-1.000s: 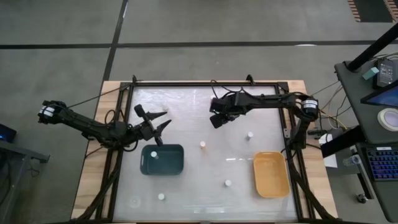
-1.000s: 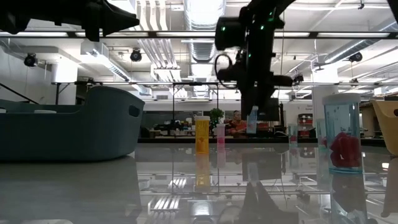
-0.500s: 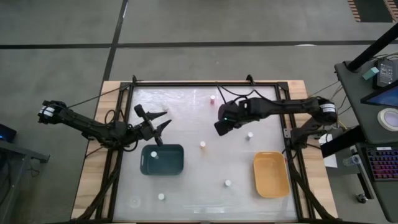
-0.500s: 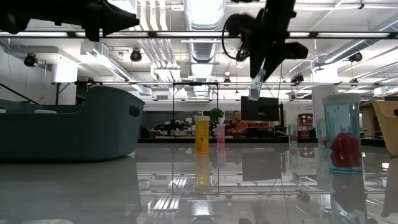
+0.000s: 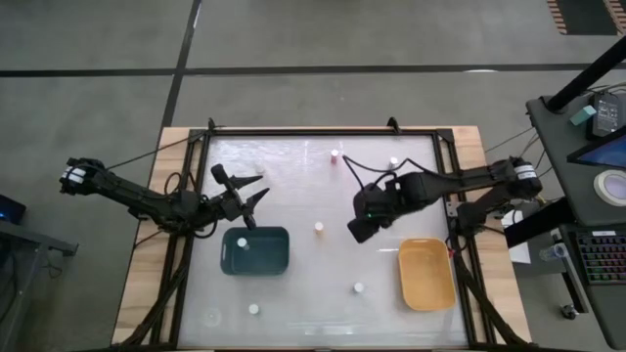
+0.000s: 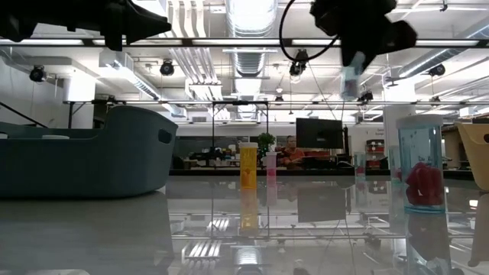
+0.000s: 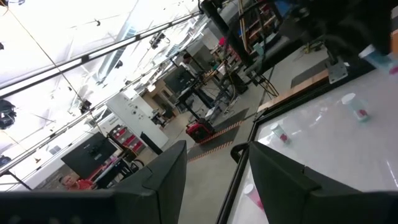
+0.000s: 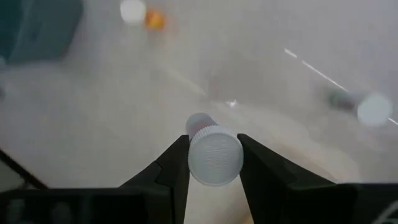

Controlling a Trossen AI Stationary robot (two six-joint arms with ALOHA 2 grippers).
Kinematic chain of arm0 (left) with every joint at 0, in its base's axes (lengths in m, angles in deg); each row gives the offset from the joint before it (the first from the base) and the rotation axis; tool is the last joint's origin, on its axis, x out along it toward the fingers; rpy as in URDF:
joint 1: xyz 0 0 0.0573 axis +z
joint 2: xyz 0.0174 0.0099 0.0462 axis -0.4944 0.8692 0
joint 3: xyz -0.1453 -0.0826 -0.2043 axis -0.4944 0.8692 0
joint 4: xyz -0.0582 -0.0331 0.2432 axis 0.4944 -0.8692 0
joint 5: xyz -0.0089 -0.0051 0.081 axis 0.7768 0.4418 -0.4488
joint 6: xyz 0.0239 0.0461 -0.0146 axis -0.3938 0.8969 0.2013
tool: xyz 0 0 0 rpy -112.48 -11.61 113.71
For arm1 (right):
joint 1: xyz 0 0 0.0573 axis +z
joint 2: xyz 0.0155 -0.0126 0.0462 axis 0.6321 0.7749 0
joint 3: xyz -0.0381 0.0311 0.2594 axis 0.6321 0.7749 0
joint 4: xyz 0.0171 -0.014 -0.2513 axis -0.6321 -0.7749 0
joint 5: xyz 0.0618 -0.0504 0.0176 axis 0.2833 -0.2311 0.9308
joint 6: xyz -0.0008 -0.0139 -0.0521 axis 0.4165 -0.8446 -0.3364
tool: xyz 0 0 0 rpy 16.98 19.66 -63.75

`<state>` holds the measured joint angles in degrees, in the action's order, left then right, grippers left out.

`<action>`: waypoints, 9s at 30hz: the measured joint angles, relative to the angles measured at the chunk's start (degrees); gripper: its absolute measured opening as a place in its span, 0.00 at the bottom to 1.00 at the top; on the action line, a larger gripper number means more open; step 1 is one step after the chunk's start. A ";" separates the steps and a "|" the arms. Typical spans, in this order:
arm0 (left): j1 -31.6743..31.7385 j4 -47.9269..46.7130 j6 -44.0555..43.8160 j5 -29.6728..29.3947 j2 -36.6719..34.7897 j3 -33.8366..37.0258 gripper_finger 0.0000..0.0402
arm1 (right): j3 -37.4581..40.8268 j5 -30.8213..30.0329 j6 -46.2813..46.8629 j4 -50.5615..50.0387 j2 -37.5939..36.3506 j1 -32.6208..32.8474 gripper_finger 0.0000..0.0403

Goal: Pick and place medicine bottles into bin by pill shape (circle, oval)
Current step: Put the blue bottled capsules into the yellow bin, then put the white bottled tablets into the green bin

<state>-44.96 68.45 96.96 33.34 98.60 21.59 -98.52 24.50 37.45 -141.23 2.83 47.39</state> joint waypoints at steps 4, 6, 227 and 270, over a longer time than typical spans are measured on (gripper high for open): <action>-0.02 0.00 -0.03 0.00 0.00 0.00 0.40 | 0.00 2.68 0.41 -2.91 0.04 2.99 0.28; -0.02 -0.01 -0.07 -0.03 0.00 0.00 0.40 | 0.00 3.29 1.26 -4.89 0.04 4.76 0.28; 54.14 -94.09 -54.55 38.92 43.34 -48.97 0.54 | 54.88 -13.02 -67.57 88.17 -30.34 2.86 0.48; 54.69 -90.84 -53.79 36.72 49.05 -48.54 0.30 | 54.88 -13.05 -67.69 86.83 -30.34 2.27 0.48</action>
<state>9.72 -22.39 43.17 70.06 147.64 -26.95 -43.64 11.45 -30.24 -54.40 -27.51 49.67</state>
